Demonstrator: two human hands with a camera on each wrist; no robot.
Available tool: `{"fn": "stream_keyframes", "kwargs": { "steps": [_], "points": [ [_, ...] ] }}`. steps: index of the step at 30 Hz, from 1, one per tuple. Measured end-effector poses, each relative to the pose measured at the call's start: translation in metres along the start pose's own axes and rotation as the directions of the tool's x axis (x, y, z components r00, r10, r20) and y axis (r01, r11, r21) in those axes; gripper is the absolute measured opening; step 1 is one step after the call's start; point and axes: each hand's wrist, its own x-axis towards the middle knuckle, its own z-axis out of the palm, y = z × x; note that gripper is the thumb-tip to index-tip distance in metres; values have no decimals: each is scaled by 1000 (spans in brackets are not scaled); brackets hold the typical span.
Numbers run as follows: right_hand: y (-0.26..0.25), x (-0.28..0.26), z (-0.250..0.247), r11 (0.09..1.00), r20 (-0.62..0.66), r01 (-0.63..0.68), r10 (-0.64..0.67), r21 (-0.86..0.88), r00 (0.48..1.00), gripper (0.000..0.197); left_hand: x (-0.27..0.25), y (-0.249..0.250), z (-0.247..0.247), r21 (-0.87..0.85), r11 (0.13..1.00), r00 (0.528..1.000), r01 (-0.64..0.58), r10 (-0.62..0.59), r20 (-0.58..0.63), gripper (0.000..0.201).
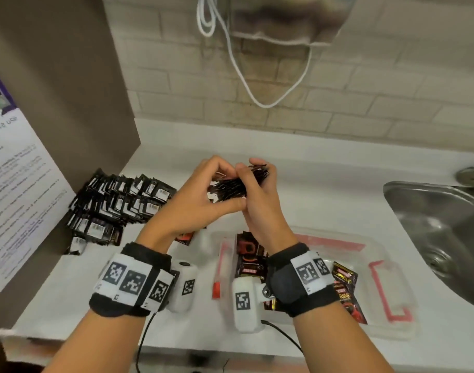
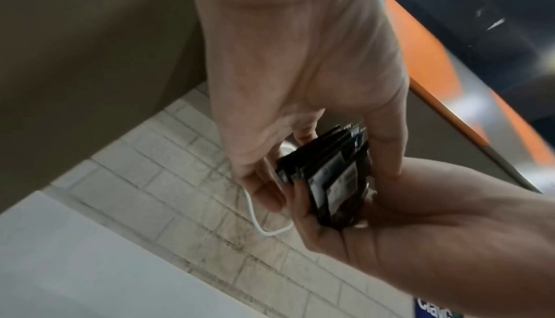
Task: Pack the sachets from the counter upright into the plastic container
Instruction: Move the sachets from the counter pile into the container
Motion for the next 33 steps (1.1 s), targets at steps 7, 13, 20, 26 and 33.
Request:
{"fn": "stream_keyframes", "kwargs": {
  "steps": [7,13,20,26,33],
  "points": [
    [-16,-19,-49,924,48,185,-180,-335,983,43,26,20,23,-74,997,977,20,-4,212,25],
    [-17,-29,-74,905,-48,154,-188,-396,981,63,40,30,47,-92,995,946,39,-7,324,17],
    [-23,-32,-93,918,-113,134,-188,-374,976,55,46,35,69,-208,969,953,131,-65,297,14],
    [-18,-29,-95,943,-172,92,-153,-320,973,40,46,38,74,-126,981,949,144,-102,297,13],
    [-12,-26,-98,951,-139,88,-134,-297,981,33,48,37,71,-133,970,915,204,-140,379,36]
  ]
}}
